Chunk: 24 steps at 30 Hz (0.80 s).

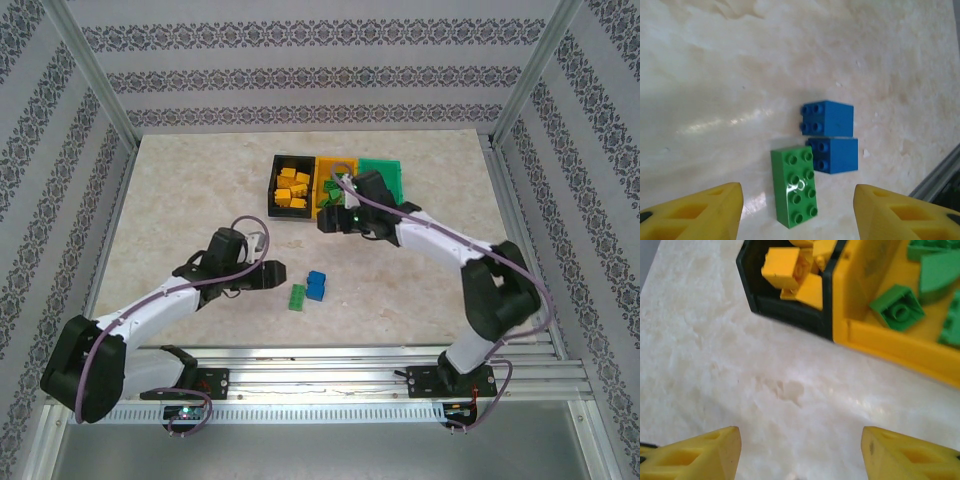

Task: Sort the legos into containers by color
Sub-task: Pick up the lego from the middle-left of the table.

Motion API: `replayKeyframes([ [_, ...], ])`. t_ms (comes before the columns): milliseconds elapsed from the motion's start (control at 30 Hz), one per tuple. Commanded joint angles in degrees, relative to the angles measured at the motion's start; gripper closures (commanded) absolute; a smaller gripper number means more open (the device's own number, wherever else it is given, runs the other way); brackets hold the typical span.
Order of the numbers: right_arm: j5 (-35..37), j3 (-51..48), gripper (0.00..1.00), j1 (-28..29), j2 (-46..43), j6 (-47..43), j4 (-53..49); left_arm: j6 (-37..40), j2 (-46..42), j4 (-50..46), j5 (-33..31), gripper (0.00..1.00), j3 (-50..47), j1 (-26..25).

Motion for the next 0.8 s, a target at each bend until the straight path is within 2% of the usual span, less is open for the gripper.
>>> replayKeyframes([
  [0,3.94,-6.53,0.35,-2.22,-4.09,1.48,2.18,3.98,0.09,-5.24,-0.39,0.40,1.31,-3.41],
  [133,4.25,-12.40,0.35,-5.27,-7.83,2.99,3.56,6.06,2.83,-7.78,-2.17,0.40,2.58,-6.75],
  [267,6.26,-16.44,0.35,-7.66,-11.42,3.52,2.41,6.51,6.45,-6.33,-1.54,0.40,3.86,-9.53],
  [400,8.45,-21.77,0.35,-10.71,-16.72,4.52,2.18,6.41,9.62,-6.19,-3.97,0.40,5.22,-12.59],
  [633,9.16,-28.92,0.35,-16.11,-26.58,4.15,-0.15,8.22,12.75,-8.77,-8.17,0.41,6.28,-12.92],
  [767,10.13,-32.08,0.34,-19.21,-30.40,2.95,-2.31,10.05,15.59,-11.02,-8.48,0.41,8.29,-12.88],
])
